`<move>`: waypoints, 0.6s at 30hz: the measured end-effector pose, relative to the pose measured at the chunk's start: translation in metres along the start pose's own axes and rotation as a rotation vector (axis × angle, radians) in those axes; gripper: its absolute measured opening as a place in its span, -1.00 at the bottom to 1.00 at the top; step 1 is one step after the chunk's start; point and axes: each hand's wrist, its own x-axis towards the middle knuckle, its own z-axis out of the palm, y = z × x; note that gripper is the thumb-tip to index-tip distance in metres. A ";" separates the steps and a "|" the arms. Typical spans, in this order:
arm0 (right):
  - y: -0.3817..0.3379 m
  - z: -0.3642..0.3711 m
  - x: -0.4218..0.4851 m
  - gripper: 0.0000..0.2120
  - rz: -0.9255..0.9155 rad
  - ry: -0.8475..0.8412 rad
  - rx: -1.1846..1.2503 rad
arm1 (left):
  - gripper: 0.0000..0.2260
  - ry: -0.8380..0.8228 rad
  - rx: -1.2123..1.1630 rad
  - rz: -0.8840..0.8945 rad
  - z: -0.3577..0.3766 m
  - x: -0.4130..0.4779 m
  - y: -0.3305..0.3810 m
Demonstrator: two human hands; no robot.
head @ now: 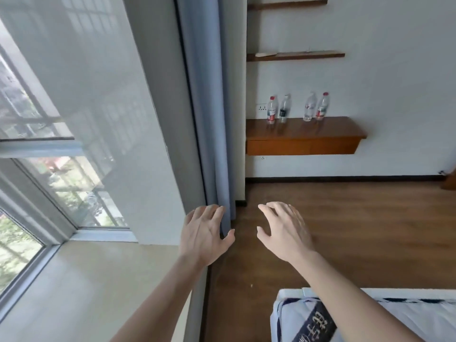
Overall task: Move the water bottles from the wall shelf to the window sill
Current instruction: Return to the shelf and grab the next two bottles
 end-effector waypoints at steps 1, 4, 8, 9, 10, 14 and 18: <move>0.004 0.004 0.010 -0.53 0.000 -0.003 0.001 | -0.46 -0.003 -0.001 0.002 0.004 0.012 -0.001; 0.017 0.016 0.040 -0.53 0.004 -0.002 -0.014 | -0.49 -0.008 -0.004 0.015 0.018 0.049 -0.004; 0.035 0.034 0.087 -0.52 0.026 -0.010 -0.040 | -0.49 -0.005 -0.014 0.041 0.042 0.108 -0.009; 0.040 0.039 0.101 -0.52 0.032 -0.010 -0.052 | -0.49 -0.004 -0.021 0.051 0.048 0.125 -0.011; 0.045 0.044 0.115 -0.52 0.038 -0.011 -0.062 | -0.49 -0.006 -0.027 0.061 0.055 0.143 -0.014; 0.070 0.062 0.180 -0.51 0.075 -0.023 -0.107 | -0.46 -0.028 -0.051 0.100 0.081 0.221 -0.020; 0.098 0.073 0.250 -0.49 0.126 -0.024 -0.154 | -0.41 -0.064 -0.085 0.163 0.099 0.306 -0.018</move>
